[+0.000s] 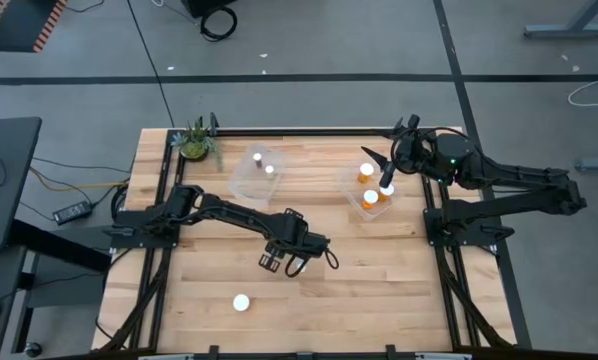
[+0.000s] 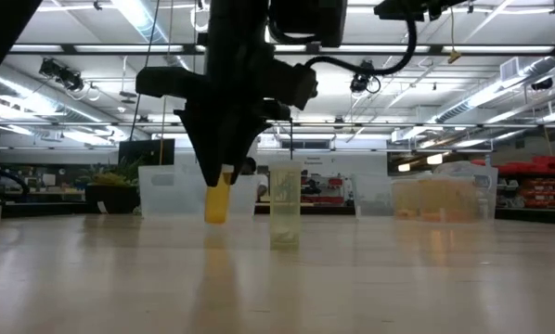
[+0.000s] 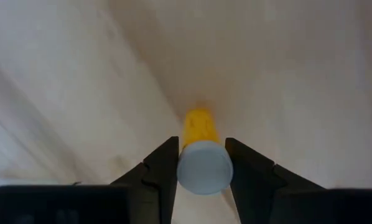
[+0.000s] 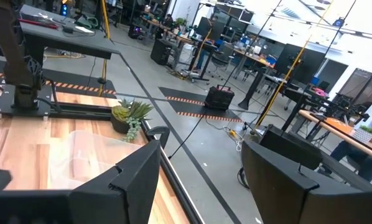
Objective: Pick and place medicine bottles into bin by pill shape (circle, oval)
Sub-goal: Put the small orange pill bottle into the left transparent bin
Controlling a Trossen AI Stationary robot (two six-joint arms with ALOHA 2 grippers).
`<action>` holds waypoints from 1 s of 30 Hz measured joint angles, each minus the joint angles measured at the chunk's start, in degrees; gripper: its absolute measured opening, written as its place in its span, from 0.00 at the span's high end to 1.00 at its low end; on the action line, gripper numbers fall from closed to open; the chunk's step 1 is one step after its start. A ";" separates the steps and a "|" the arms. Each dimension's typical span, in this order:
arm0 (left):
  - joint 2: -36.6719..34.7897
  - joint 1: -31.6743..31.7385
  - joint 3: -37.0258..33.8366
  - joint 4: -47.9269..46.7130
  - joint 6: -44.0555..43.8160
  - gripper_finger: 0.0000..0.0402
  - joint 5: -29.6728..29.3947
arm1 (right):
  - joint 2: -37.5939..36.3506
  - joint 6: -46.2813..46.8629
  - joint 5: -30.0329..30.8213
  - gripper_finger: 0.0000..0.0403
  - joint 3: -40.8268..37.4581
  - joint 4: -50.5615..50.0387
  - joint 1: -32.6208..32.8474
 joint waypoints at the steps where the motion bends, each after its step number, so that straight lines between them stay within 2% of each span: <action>1: 0.00 0.39 0.00 -0.78 -0.10 0.68 -0.25 | 0.00 0.00 0.00 0.42 0.00 0.00 0.00; 10: -2.81 4.09 0.00 -3.66 -0.14 0.64 -3.28 | 0.00 0.00 0.00 0.42 0.00 0.00 -0.02; 18: -10.26 7.88 0.04 -3.79 -1.07 0.69 -6.68 | 0.00 0.00 0.00 0.42 0.00 -0.02 0.00; 25: -15.51 13.15 0.04 -3.75 -4.02 0.63 -7.16 | 0.00 0.00 0.00 0.42 0.00 -0.02 0.00; 30: -17.09 17.83 0.04 -3.81 -4.70 0.66 -7.14 | 0.00 0.00 0.00 0.42 0.00 -0.02 0.00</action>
